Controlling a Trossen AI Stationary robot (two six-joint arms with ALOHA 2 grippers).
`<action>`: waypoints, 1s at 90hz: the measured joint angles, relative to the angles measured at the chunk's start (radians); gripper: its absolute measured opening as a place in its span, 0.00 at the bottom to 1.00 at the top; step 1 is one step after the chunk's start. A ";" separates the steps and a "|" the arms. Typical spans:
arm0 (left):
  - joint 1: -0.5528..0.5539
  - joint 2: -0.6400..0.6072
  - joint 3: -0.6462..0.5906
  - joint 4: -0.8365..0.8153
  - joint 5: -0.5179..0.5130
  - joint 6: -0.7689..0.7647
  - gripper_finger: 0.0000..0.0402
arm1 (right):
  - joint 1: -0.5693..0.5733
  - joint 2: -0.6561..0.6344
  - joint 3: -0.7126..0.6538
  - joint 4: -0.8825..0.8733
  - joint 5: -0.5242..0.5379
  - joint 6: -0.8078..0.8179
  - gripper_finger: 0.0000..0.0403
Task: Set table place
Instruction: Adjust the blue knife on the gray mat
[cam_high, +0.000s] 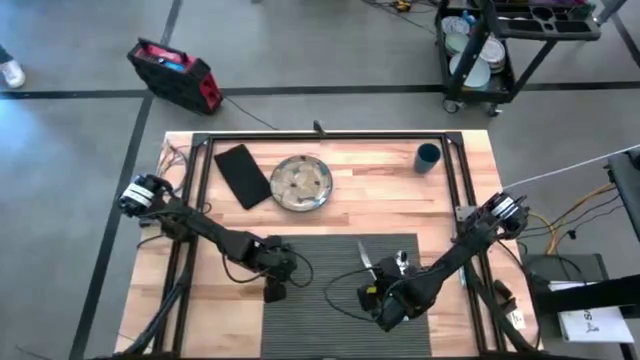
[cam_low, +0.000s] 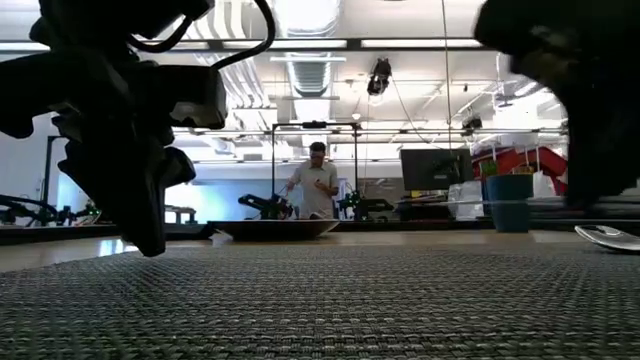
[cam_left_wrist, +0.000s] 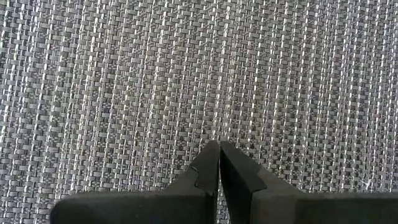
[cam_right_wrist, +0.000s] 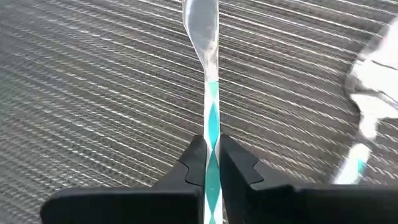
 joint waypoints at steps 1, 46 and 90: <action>0.000 0.000 0.000 0.000 0.000 -0.001 0.00 | 0.003 0.000 0.000 -0.001 0.000 0.012 0.01; 0.000 0.000 -0.004 0.001 0.000 -0.004 0.00 | 0.057 0.003 -0.044 -0.004 -0.017 0.255 0.00; 0.000 0.000 -0.004 0.001 0.001 0.000 0.00 | 0.057 0.003 -0.107 0.101 -0.043 0.242 0.01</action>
